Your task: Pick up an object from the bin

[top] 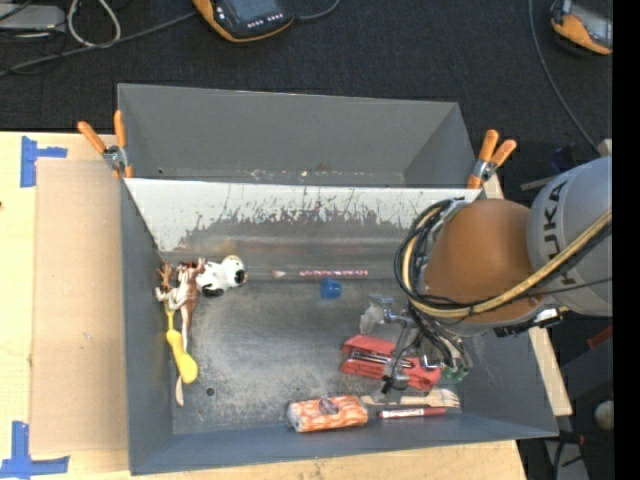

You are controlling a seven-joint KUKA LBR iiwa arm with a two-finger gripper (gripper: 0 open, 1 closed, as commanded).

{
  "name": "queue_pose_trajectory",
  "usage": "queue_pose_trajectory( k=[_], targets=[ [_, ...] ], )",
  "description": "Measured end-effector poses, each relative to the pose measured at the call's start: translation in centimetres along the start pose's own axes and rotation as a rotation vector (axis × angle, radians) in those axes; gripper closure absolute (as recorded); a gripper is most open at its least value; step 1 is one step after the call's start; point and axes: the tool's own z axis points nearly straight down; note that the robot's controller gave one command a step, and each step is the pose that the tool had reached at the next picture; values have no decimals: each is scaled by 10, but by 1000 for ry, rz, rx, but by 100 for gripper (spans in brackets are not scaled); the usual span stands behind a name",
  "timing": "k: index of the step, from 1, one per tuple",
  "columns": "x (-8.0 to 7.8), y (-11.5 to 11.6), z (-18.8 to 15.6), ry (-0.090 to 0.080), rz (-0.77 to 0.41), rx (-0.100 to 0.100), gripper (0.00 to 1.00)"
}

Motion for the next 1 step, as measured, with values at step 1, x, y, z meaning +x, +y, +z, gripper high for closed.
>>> queue_pose_trajectory(
  k=[1],
  targets=[
    [8,-2,13,-1,67,-2,0]
  ],
)
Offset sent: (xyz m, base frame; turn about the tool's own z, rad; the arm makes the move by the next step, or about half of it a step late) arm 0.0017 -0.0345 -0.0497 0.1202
